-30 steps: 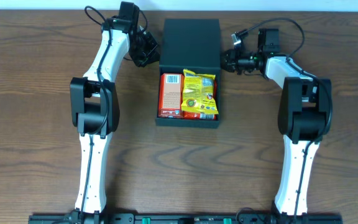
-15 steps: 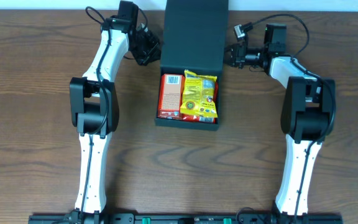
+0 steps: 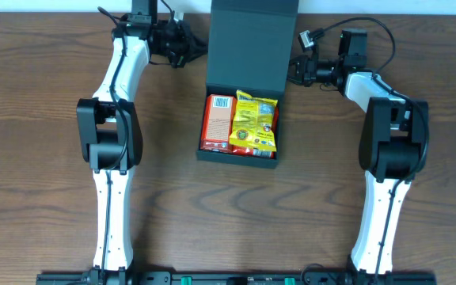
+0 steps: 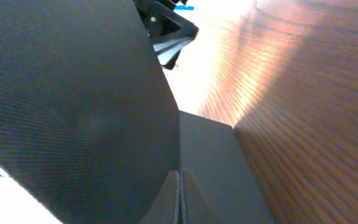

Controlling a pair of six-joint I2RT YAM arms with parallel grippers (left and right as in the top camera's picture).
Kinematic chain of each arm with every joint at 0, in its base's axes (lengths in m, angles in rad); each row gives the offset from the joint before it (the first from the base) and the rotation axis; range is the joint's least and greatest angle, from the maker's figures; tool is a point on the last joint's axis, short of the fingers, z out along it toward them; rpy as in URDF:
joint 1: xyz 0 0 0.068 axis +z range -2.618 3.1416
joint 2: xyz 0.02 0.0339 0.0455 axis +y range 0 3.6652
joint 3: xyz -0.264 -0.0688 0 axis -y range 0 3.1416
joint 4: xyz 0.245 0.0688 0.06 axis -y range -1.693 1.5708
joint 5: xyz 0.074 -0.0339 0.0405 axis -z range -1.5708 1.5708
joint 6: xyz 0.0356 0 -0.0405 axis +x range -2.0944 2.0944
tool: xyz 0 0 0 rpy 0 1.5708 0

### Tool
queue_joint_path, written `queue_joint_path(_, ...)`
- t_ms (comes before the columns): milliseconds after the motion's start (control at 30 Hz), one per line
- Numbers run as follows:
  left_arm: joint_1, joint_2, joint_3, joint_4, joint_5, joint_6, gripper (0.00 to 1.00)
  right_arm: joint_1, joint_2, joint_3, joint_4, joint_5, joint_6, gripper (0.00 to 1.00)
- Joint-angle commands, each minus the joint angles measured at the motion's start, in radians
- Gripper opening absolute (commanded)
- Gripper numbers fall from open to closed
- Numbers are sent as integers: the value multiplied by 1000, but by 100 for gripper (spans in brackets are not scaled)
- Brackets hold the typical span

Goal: Pack container
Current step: 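Push the black lid forward and down with both grippers to close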

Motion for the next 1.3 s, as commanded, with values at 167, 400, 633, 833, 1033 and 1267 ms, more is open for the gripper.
queue_joint_path(167,-9,12,16,44,257,58,6,0,6,0,102,-63,129,2)
queue_joint_path(400,-8,12,17,44,371,103,6,-1,6,0,355,-63,436,2)
queue_joint_path(633,-8,-2,17,47,508,186,6,-2,6,0,831,-63,890,2)
queue_joint_path(833,-8,-5,17,50,529,169,6,-2,6,0,1228,-63,1262,2)
queue_joint_path(1033,-15,-5,17,37,529,80,6,9,5,0,1332,-49,1349,2)
queue_joint_path(1267,-49,-19,17,-18,529,49,6,74,5,0,1464,-50,1414,2)
